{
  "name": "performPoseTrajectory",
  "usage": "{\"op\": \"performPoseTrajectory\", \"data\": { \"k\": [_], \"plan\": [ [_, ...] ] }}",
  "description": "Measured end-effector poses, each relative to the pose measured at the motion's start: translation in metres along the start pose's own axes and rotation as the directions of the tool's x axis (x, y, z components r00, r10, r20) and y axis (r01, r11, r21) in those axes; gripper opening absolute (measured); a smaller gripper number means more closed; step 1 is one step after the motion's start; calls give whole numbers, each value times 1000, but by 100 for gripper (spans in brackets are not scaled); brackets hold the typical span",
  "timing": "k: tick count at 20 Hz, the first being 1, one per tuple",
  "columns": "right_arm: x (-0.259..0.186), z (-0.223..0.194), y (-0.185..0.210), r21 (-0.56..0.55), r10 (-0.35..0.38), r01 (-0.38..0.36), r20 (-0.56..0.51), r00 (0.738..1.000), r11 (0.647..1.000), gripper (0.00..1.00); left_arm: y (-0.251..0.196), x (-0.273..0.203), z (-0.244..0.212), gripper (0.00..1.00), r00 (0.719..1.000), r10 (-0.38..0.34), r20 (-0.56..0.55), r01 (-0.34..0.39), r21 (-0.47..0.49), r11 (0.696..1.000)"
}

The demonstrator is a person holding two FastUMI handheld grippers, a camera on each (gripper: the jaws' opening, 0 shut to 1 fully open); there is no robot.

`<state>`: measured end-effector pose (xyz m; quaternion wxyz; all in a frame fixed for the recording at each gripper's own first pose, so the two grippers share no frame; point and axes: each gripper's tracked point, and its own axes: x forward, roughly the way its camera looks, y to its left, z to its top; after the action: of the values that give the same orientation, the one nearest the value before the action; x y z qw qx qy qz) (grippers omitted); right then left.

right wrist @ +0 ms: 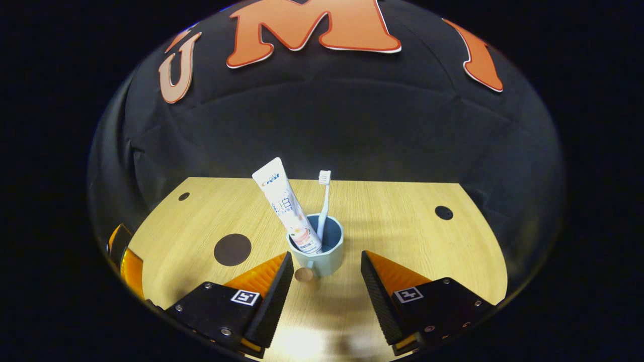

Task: Put the toothbrush and toothpaste on the desktop into the cup, then pick up the cup and place it on the coaster on the desktop.

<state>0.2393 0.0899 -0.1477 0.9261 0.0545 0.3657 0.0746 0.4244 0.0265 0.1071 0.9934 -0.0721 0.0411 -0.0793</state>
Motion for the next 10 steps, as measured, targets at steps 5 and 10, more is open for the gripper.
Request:
{"op": "performPoseTrajectory", "data": {
  "k": [5, 10],
  "plan": [
    [19, -7, 8, -6, -26, 26, -82, 996, 1000, 81, 7, -27, -1, 97, 1000, 11, 19, -11, 33, 999],
    [37, -12, 13, -46, -67, 61, -153, 986, 997, 77, 5, -36, -16, 97, 1000, 3, 10, -4, 37, 999]
  ]
}}
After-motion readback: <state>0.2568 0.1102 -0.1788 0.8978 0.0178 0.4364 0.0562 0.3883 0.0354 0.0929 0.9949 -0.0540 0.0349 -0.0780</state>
